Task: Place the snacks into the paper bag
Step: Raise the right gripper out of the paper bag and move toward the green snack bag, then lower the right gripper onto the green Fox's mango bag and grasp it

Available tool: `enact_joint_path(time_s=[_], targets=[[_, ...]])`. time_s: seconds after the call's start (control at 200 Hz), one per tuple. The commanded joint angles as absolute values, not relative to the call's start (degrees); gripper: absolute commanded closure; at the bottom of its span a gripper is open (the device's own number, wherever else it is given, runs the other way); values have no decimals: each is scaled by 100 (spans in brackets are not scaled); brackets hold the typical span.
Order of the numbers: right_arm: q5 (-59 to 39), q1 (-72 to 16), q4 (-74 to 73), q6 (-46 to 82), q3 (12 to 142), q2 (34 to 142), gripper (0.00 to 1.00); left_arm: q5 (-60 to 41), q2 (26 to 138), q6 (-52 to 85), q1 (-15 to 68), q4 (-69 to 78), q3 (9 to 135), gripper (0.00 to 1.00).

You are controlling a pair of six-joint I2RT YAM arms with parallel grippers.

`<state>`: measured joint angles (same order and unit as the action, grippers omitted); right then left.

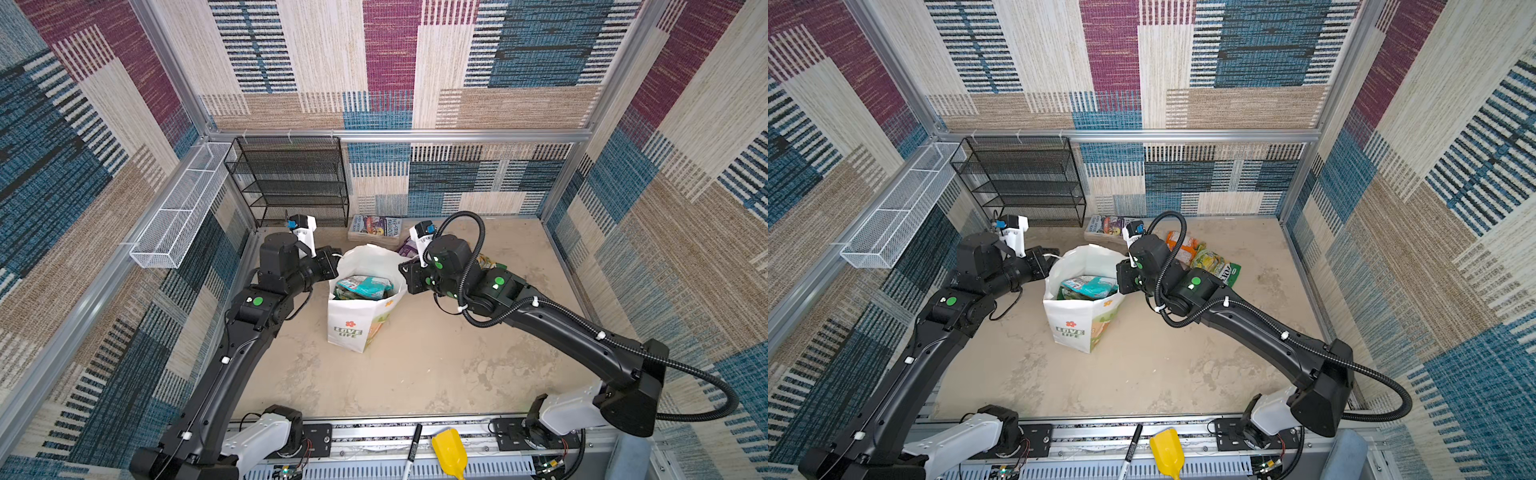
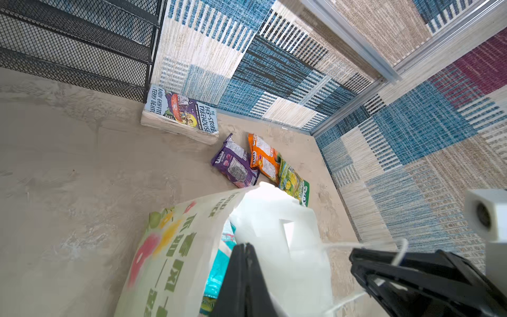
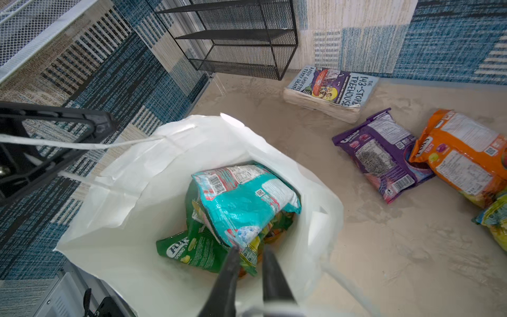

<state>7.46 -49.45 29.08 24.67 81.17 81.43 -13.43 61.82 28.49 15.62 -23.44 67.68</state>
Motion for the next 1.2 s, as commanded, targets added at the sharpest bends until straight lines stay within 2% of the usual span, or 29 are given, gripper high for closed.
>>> enact_joint_path(time_s=[0.0, 0.08, 0.14, 0.19, 0.396, 0.561, 0.766, 0.986, 1.192], targets=[[571, -4944, 2536, 2602, 8105, 7977, 44, -1255, 6075, 2834, 1563, -1809, 6727, 100], [623, -4948, 2707, 2635, 8228, 7857, 16, -1167, 6031, 2807, 1563, -1836, 6703, 100], [698, -4947, 2815, 2632, 8331, 7737, 5, -1031, 6030, 2802, 1564, -1884, 6689, 100], [805, -4944, 2911, 2628, 8421, 7618, 0, -913, 6041, 2797, 1560, -1968, 6703, 100], [1561, -4935, 3284, 2768, 8876, 7068, 0, -322, 6083, 2842, 1530, -2406, 6817, 100], [2739, -4725, 3183, 2856, 8612, 6541, 0, -343, 6072, 2900, 1486, -2373, 6778, 100], [1623, -3141, 2839, 3160, 7899, 6558, 0, -305, 6075, 2900, 1485, -2381, 6759, 100], [710, -1645, 2395, 3469, 7279, 7344, 0, -314, 6061, 2900, 1472, -2377, 6760, 100], [919, -1038, 1990, 3490, 7009, 8361, 0, -257, 6047, 2890, 1468, -2382, 6757, 100]])
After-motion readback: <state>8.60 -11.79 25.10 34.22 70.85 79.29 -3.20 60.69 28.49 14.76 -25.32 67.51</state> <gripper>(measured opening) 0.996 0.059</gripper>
